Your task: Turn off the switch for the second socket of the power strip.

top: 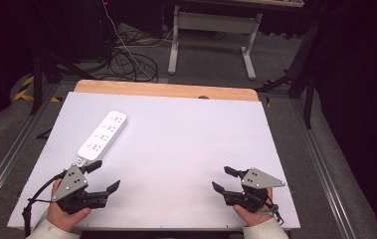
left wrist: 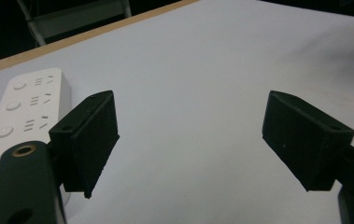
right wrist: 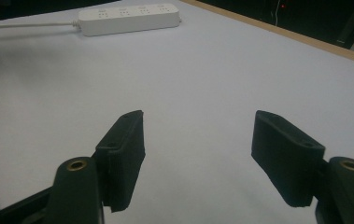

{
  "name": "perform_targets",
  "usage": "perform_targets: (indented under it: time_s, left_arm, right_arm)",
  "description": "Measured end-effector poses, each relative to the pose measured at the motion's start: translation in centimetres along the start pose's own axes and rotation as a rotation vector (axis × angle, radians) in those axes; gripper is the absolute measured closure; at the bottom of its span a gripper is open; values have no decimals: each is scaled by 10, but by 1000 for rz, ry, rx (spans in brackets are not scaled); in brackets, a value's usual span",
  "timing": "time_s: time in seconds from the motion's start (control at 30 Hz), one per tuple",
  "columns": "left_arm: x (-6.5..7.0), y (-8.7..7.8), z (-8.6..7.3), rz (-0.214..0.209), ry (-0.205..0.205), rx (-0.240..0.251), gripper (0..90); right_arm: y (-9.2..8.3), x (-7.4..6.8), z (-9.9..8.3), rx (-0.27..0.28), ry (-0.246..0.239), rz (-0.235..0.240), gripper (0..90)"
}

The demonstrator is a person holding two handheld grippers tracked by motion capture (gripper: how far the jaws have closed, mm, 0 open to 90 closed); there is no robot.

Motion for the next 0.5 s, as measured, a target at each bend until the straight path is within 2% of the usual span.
perform_targets:
  time_s: [0.2,0.23,0.3,0.5]
  left_arm:
    - [1,-2,1,0,-7,-8,178]
    - [1,-2,2,6,16,-15,177]
    - [0,-3,2,17,34,-19,176]
    - [-3,-4,2,11,5,-20,177]
  right_arm:
    - [-1,0,1,7,-9,-7,352]
    - [-1,0,1,6,-16,-8,352]
    - [0,0,0,4,-19,-10,352]
    - [1,0,0,2,-19,-11,352]
Point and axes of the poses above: each handheld gripper's, and its own axes: y roughly forward along the jaws, z roughly out of its top, x roughly to its right, the point moved 7 cm from there along y, roughly forward along the jaws, and after that the axes turned 1 degree about z, right-handed, at the moved point
